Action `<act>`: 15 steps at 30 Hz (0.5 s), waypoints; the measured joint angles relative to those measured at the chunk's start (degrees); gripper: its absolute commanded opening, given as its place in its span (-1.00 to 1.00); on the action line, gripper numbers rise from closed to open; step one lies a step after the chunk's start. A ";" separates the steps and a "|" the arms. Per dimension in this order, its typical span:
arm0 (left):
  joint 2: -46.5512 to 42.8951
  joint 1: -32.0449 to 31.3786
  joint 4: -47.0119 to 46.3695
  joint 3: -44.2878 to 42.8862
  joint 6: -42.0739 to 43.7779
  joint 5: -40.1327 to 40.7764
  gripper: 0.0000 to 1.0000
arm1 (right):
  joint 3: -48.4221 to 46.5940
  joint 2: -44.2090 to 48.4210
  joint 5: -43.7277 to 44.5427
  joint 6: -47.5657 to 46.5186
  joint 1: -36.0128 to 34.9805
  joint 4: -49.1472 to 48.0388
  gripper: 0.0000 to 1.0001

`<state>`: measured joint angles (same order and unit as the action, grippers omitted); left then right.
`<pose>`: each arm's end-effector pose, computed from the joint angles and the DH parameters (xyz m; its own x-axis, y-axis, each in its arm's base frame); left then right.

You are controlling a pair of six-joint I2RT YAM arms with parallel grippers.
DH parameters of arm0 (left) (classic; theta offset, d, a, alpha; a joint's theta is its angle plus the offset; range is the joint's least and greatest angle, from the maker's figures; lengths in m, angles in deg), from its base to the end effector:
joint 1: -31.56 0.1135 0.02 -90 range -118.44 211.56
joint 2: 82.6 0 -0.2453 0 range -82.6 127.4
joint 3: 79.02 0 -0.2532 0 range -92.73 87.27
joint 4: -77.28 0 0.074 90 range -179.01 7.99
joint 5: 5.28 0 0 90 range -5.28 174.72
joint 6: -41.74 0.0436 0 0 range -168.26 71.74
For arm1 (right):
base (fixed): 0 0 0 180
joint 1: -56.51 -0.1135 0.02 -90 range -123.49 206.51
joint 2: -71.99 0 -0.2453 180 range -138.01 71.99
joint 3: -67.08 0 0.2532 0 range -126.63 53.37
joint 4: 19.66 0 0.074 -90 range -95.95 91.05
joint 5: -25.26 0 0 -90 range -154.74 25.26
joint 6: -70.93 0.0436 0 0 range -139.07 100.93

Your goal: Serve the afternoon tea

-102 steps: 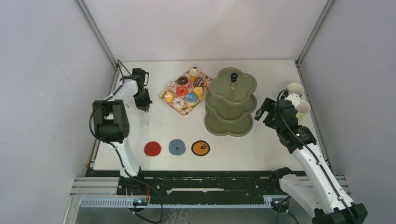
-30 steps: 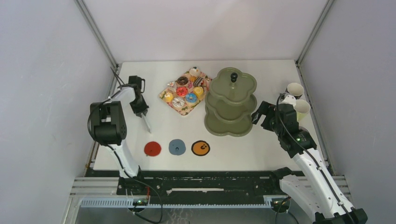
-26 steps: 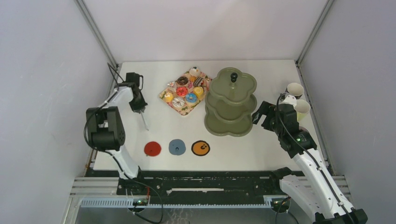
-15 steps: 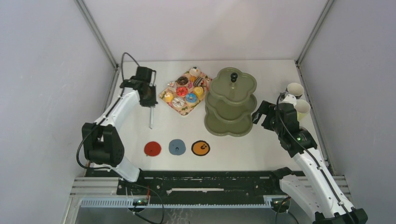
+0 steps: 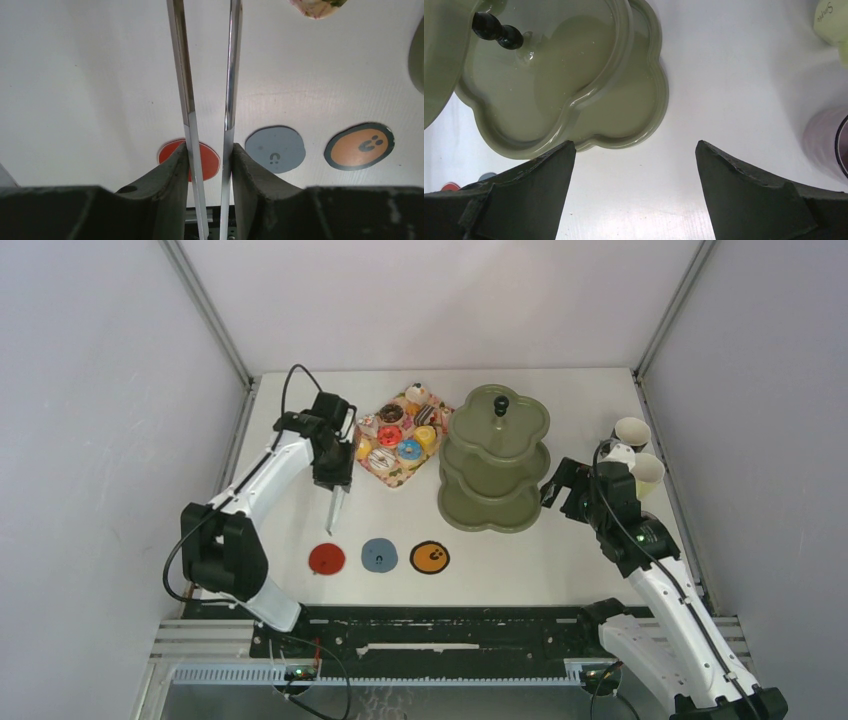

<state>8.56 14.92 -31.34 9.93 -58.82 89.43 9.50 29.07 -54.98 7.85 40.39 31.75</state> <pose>0.3033 -0.0869 0.2469 -0.9409 0.0906 -0.3264 0.0895 0.9958 0.0184 0.1741 0.0426 0.2746 -0.5773 0.2976 -0.7604 0.1326 0.9530 0.2723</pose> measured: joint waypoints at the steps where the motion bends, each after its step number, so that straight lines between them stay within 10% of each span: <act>1: -0.20 0.00 0.17 0.00 -0.04 -0.42 -0.22 | 0.00 0.00 0.02 0.13 0.00 0.00 0.96; 15: -4.26 0.00 -4.42 1.68 -6.01 -7.61 -0.23 | 0.00 1.62 -0.24 0.68 -0.70 -0.15 0.95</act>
<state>4.29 14.92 -35.75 11.61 -64.84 81.83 9.50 30.69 -55.22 8.53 39.69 31.59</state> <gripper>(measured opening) 0.396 0.978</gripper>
